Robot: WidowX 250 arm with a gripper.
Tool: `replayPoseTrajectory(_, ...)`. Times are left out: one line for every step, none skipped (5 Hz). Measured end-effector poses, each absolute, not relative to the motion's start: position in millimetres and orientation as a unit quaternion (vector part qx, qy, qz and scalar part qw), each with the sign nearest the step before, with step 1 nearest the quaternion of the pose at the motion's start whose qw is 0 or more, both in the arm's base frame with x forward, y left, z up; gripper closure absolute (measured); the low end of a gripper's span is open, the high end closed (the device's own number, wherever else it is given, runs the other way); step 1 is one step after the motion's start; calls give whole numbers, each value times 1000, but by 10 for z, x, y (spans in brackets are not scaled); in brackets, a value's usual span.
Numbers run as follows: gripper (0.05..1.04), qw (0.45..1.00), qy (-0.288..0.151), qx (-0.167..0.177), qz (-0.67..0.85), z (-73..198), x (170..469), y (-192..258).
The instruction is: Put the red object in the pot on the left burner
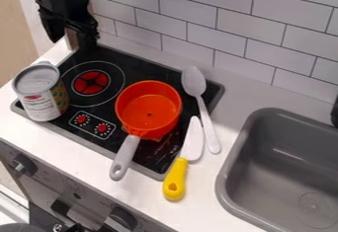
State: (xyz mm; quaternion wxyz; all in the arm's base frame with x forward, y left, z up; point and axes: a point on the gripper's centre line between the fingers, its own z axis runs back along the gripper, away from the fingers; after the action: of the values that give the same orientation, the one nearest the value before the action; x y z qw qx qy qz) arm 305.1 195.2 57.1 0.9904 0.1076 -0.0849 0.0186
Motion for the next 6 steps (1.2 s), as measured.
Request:
replayPoseTrajectory(84,993,-68,95,19,448,3009,1917)
replayPoseTrajectory(84,996,-60,67,-1,486,2935,1816)
replayPoseTrajectory(84,996,-77,43,-7,713,2882,1720)
replayPoseTrajectory(84,998,-67,19,2,841,2726,1566)
replayPoseTrajectory(84,999,-27,-12,32,843,2424,1255)
replayPoseTrajectory(84,998,-15,-50,19,796,2235,1014)
